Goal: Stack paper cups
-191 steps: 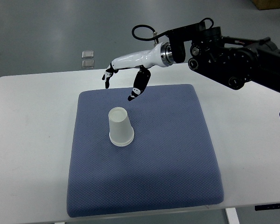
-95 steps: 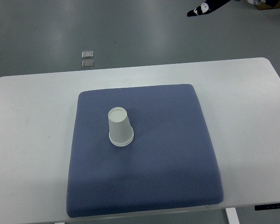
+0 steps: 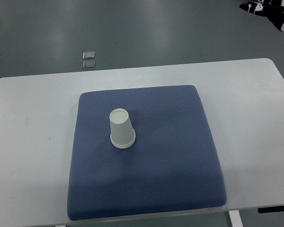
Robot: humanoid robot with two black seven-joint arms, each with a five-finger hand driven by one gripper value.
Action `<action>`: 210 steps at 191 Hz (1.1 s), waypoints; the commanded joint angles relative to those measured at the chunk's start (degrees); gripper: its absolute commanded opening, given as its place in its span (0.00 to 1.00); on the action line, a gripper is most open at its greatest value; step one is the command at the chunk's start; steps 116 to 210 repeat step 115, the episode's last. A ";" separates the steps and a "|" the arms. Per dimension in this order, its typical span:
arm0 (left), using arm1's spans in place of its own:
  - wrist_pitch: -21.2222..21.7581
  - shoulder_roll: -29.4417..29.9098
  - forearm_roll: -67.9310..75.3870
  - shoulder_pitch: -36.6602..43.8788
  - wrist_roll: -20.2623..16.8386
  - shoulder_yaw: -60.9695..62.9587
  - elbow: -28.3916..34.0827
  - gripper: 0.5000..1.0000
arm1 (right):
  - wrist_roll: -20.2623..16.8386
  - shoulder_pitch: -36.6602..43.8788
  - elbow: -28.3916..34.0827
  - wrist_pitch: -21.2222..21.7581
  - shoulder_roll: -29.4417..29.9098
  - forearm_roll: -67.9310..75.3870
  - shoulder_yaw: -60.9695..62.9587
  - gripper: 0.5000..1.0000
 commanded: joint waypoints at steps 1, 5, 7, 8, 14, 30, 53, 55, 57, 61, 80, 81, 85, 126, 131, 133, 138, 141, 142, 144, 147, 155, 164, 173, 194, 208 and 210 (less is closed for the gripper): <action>0.00 0.00 0.00 0.00 0.04 0.00 0.00 1.00 | -2.93 -3.01 0.16 -0.16 1.79 7.78 0.01 0.81; 0.00 0.00 0.00 0.00 -0.04 0.00 0.00 1.00 | -3.11 -3.19 0.16 -0.16 2.15 8.49 0.01 0.81; 0.00 0.00 0.00 0.00 -0.04 0.00 0.00 1.00 | -3.20 -3.45 0.16 -0.25 2.50 9.19 -0.08 0.81; 0.00 0.00 0.00 0.00 -0.04 0.00 0.00 1.00 | -3.37 -3.71 0.16 -0.25 2.85 9.80 -0.08 0.81; 0.00 0.00 0.00 0.00 -0.04 0.00 0.00 1.00 | -3.55 -4.51 0.16 -0.34 3.81 11.56 -0.08 0.81; 0.00 0.00 0.00 0.00 0.04 0.00 0.00 1.00 | -3.64 -6.53 0.25 -1.04 6.19 13.59 0.10 0.81; 0.00 0.00 0.00 0.00 -0.04 0.00 0.00 1.00 | -2.85 -7.76 0.25 -1.30 9.70 13.59 0.36 0.83; 0.00 0.00 0.00 0.00 0.04 0.00 0.00 1.00 | -2.85 -7.85 0.25 -1.31 9.97 13.59 0.36 0.83; 0.00 0.00 0.00 0.00 0.05 0.00 0.00 1.00 | -2.85 -7.85 0.25 -1.39 10.14 13.50 0.36 0.83; 0.00 0.00 0.00 0.00 -0.04 0.00 0.00 1.00 | -2.85 -7.85 0.25 -1.57 10.50 12.98 0.27 0.83; 0.00 0.00 0.00 0.00 -0.04 0.00 0.00 1.00 | -2.76 -7.67 0.16 -2.98 10.76 12.80 0.36 0.83; 0.00 0.00 0.00 0.00 0.04 0.00 0.00 1.00 | -2.76 -7.67 0.16 -3.06 10.76 12.80 0.36 0.83; 0.00 0.00 0.00 0.00 -0.04 0.00 0.00 1.00 | -2.76 -7.67 0.16 -3.15 10.76 12.89 0.36 0.83; 0.00 0.00 0.00 0.00 0.05 -0.09 0.00 1.00 | -1.97 -7.41 0.34 -3.50 12.08 13.06 0.36 0.83; 0.00 0.00 0.00 0.00 0.05 -0.09 0.00 1.00 | -1.97 -7.41 0.34 -3.50 12.08 13.06 0.36 0.83; 0.00 0.00 0.00 0.00 0.05 -0.09 0.00 1.00 | -1.97 -7.41 0.34 -3.50 12.08 13.06 0.36 0.83; 0.00 0.00 0.00 0.00 0.05 -0.09 0.00 1.00 | -1.97 -7.41 0.34 -3.50 12.08 13.06 0.36 0.83; 0.00 0.00 0.00 0.00 0.05 -0.09 0.00 1.00 | -1.97 -7.41 0.34 -3.50 12.08 13.06 0.36 0.83; 0.00 0.00 0.00 0.00 0.05 -0.09 0.00 1.00 | -1.97 -7.41 0.34 -3.50 12.08 13.06 0.36 0.83; 0.00 0.00 0.00 0.00 0.05 -0.09 0.00 1.00 | -1.97 -7.41 0.34 -3.50 12.08 13.06 0.36 0.83; 0.00 0.00 0.00 0.00 0.05 -0.09 0.00 1.00 | -1.97 -7.41 0.34 -3.50 12.08 13.06 0.36 0.83; 0.00 0.00 0.00 0.00 0.05 -0.09 0.00 1.00 | -1.97 -7.41 0.34 -3.50 12.08 13.06 0.36 0.83; 0.00 0.00 0.00 0.00 0.05 -0.09 0.00 1.00 | -1.97 -7.41 0.34 -3.50 12.08 13.06 0.36 0.83; 0.00 0.00 0.00 0.00 0.05 -0.09 0.00 1.00 | -1.97 -7.41 0.34 -3.50 12.08 13.06 0.36 0.83; 0.00 0.00 0.00 0.00 0.05 -0.09 0.00 1.00 | -1.97 -7.41 0.34 -3.50 12.08 13.06 0.36 0.83; 0.00 0.00 0.00 0.00 0.05 -0.09 0.00 1.00 | -1.97 -7.41 0.34 -3.50 12.08 13.06 0.36 0.83; 0.00 0.00 0.00 0.00 0.05 -0.09 0.00 1.00 | -1.97 -7.41 0.34 -3.50 12.08 13.06 0.36 0.83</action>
